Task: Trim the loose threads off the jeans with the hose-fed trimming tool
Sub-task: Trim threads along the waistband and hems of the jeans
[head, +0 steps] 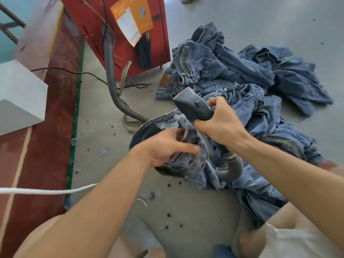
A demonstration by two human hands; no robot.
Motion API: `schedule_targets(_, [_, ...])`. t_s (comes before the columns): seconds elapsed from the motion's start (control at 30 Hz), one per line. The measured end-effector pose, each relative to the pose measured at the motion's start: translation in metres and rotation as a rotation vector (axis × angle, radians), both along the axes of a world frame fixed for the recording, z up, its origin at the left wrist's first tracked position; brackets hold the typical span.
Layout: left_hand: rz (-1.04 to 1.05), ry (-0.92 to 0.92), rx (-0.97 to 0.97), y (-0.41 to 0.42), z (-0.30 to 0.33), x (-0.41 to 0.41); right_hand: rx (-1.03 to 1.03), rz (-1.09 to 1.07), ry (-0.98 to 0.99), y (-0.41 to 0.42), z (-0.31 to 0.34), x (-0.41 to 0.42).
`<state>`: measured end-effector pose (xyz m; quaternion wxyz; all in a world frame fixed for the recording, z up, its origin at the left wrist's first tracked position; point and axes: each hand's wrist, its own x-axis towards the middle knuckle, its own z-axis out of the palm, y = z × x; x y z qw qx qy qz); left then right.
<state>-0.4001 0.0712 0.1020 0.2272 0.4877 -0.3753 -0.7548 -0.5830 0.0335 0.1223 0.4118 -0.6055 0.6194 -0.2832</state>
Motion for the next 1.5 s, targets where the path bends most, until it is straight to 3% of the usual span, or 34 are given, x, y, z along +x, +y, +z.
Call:
schedule_targets(0.07, [-0.014, -0.120, 0.006, 0.000, -0.006, 0.018, -0.048, 0.057, 0.040, -0.006, 0.004, -0.007])
schedule_targets(0.17, [0.112, -0.224, 0.053, -0.003, -0.012, 0.054, -0.223, 0.347, 0.199, -0.019, 0.017, -0.033])
schedule_targets(0.33, [0.339, -0.213, 0.105, -0.004, -0.016, 0.101, -0.265, 0.780, 0.451, -0.027, 0.020, -0.059])
schedule_targets(0.5, [0.401, -0.170, 0.102, -0.001, -0.023, 0.102, -0.262, 0.881, 0.608, -0.008, -0.013, -0.045])
schedule_targets(0.7, [0.411, -0.144, 0.110, -0.004, -0.017, 0.102, -0.292, 0.964, 0.619, 0.013, -0.030, -0.014])
schedule_targets(0.83, [0.420, -0.123, 0.149, -0.003, -0.008, 0.106, -0.266, 0.901, 0.470, 0.017, -0.020, -0.010])
schedule_targets(0.97, [0.398, -0.005, 0.220, 0.000, 0.001, 0.100, -0.299, 0.695, 0.345, 0.008, 0.004, -0.023])
schedule_targets(1.2, [0.273, 0.371, 0.279, -0.004, 0.012, 0.078, -0.292, 0.790, 0.487, 0.020, 0.005, -0.003])
schedule_targets(1.37, [0.316, 0.513, 0.268, -0.003, 0.011, 0.067, -0.309, 0.491, 0.163, 0.012, 0.025, -0.004])
schedule_targets(1.5, [0.339, 0.593, 0.255, -0.007, 0.014, 0.055, -0.178, 0.325, 0.153, 0.001, 0.026, -0.010])
